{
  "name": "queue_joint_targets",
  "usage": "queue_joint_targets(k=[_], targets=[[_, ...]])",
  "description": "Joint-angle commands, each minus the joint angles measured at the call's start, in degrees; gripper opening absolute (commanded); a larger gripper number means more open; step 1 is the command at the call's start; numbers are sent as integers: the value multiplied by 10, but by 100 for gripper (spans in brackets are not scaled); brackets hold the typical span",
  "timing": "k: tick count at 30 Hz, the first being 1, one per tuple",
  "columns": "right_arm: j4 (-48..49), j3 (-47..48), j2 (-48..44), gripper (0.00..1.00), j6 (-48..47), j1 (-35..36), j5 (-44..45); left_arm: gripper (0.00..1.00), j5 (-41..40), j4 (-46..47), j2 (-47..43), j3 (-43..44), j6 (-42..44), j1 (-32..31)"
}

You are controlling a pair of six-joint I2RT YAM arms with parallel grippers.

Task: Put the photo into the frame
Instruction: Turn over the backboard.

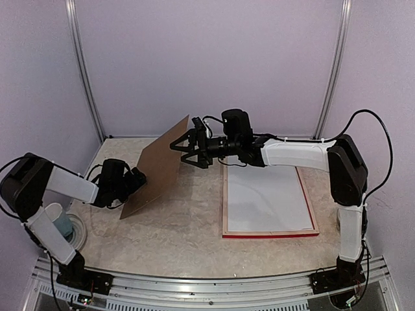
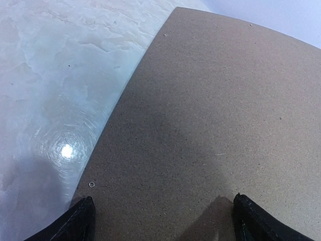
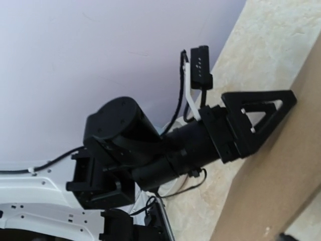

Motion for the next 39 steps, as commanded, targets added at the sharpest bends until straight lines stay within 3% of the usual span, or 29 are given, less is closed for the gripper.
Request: queue_joint_targets(k=[1, 23, 39], targets=[[47, 36, -7, 99, 6, 15, -15, 93, 84, -5, -7, -14, -1, -31], [41, 184, 95, 99, 33, 52, -27, 93, 75, -2, -79, -27, -10, -44], [38, 172, 104, 99, 23, 53, -18, 94, 86, -8, -135, 24, -10, -32]])
